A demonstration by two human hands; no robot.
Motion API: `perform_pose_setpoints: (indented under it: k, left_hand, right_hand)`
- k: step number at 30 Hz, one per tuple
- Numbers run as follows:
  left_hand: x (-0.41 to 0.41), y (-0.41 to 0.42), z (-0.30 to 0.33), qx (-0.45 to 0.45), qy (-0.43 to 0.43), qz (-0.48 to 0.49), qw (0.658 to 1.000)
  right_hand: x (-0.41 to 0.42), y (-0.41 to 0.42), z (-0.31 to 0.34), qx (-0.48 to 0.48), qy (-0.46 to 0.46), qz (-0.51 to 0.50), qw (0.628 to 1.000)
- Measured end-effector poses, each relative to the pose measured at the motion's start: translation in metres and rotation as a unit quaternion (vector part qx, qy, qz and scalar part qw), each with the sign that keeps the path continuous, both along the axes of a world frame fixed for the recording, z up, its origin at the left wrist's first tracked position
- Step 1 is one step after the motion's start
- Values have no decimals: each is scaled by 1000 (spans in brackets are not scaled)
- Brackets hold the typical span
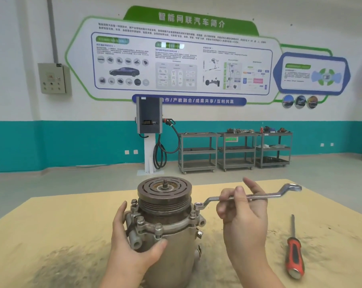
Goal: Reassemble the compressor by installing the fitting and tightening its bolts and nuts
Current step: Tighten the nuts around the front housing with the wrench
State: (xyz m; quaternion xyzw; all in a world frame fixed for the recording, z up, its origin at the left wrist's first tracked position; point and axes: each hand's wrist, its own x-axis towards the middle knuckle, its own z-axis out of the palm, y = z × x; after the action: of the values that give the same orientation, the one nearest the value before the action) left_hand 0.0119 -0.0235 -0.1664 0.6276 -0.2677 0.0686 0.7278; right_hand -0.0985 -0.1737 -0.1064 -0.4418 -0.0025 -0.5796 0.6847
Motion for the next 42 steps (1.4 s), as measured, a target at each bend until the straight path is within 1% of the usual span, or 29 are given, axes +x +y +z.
perform_pose_setpoints:
  k: [2, 5, 9, 11, 13, 15, 16, 17, 18, 19, 21, 22, 24, 26, 27, 29, 30, 33, 35, 38, 42]
  left_hand:
    - [4, -1, -4, 0, 5, -7, 1000]
    - [0, 1, -2, 3, 7, -16, 1000]
    - [-1, 3, -1, 30, 8, -17, 999]
    - [2, 3, -5, 46, 3, -21, 999]
    - [4, 4, -6, 45, -5, -27, 999]
    - [4, 4, -6, 40, -10, -40, 998]
    - [5, 3, -6, 39, -10, -41, 998]
    - [5, 3, -6, 36, -11, -40, 999]
    - [6, 4, -7, 31, -8, -39, 999]
    - [6, 3, -7, 26, -7, -38, 999]
    - [5, 2, -7, 22, -6, -44, 999]
    - [5, 1, -7, 18, -7, -46, 999]
    - [6, -2, -6, 4, 2, -48, 999]
    - [6, -4, -5, -14, 20, -49, 999]
    - [6, -5, -4, -14, 20, -46, 999]
    - [5, -3, -4, 3, 15, -36, 999]
    - [4, -1, -3, 11, 16, -33, 999]
    - [0, 2, -2, 26, 10, -20, 999]
    - [-2, 1, -2, 36, 5, -15, 999]
    - [-1, 0, -1, 37, -4, -11, 999]
    - [3, 0, -4, 40, -12, -12, 999]
  right_hand:
    - [1, -3, 0, 33, 4, 58, 998]
    - [3, -6, -1, 60, 8, 115, 991]
    - [7, -12, -4, 113, 23, 191, 975]
    - [7, -13, -4, 127, 31, 204, 970]
    - [9, -12, -5, 118, 31, 188, 975]
    - [9, -5, -9, 54, 6, 122, 991]
    - [9, 1, -13, -5, -12, 55, 998]
    - [10, 6, -19, -83, -30, -21, 996]
    - [10, 13, -23, -168, -44, -84, 981]
    - [11, 20, -27, -247, -49, -126, 960]
    - [15, 29, -34, -366, -42, -184, 911]
    - [16, 33, -35, -405, -37, -201, 891]
    - [17, 39, -34, -456, -22, -215, 863]
    - [15, 41, -31, -479, -1, -224, 849]
    - [12, 41, -28, -478, 2, -217, 851]
    - [4, 36, -19, -448, -5, -195, 873]
    - [0, 34, -14, -411, -8, -183, 893]
    - [-7, 28, -2, -226, 6, -117, 967]
    - [-5, 22, 0, -116, 19, -46, 992]
    - [0, 7, 0, -8, 26, 51, 998]
    - [4, -4, -2, 79, 22, 130, 988]
